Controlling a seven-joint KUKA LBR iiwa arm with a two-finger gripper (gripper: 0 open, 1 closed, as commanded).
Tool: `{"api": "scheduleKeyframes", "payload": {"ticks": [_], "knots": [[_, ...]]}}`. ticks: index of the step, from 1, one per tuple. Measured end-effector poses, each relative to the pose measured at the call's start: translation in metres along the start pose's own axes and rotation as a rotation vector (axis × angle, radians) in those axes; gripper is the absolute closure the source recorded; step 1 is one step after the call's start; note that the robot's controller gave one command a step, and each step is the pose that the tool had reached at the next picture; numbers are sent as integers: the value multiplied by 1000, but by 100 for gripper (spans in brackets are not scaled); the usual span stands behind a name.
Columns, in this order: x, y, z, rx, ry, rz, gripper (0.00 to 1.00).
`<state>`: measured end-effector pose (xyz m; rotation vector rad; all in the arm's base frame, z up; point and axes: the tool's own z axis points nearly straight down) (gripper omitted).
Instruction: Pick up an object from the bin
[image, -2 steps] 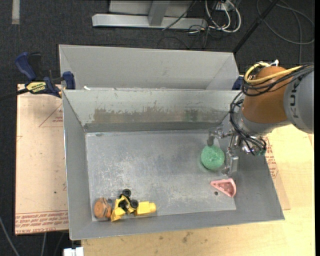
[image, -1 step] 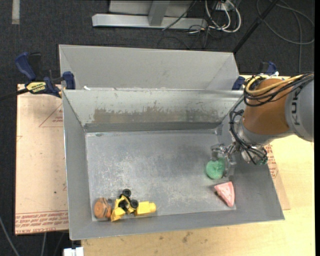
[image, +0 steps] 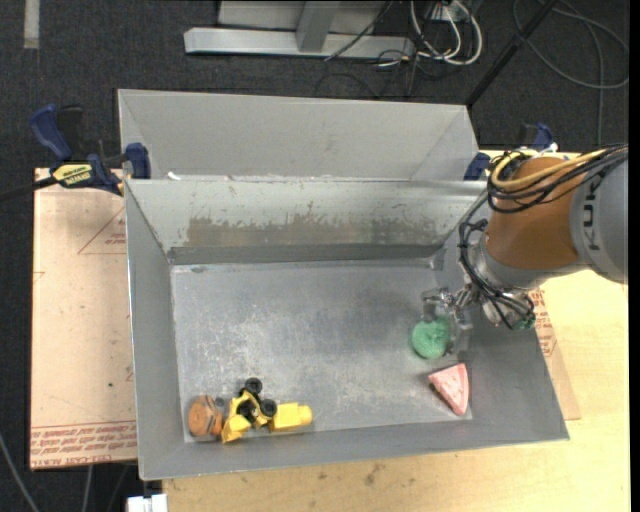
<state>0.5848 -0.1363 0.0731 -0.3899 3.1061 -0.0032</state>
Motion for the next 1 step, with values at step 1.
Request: {"api": "scheduleKeyframes", "payload": {"ticks": [1], "knots": [[-5,29,-165,-1,1,-11,100]]}}
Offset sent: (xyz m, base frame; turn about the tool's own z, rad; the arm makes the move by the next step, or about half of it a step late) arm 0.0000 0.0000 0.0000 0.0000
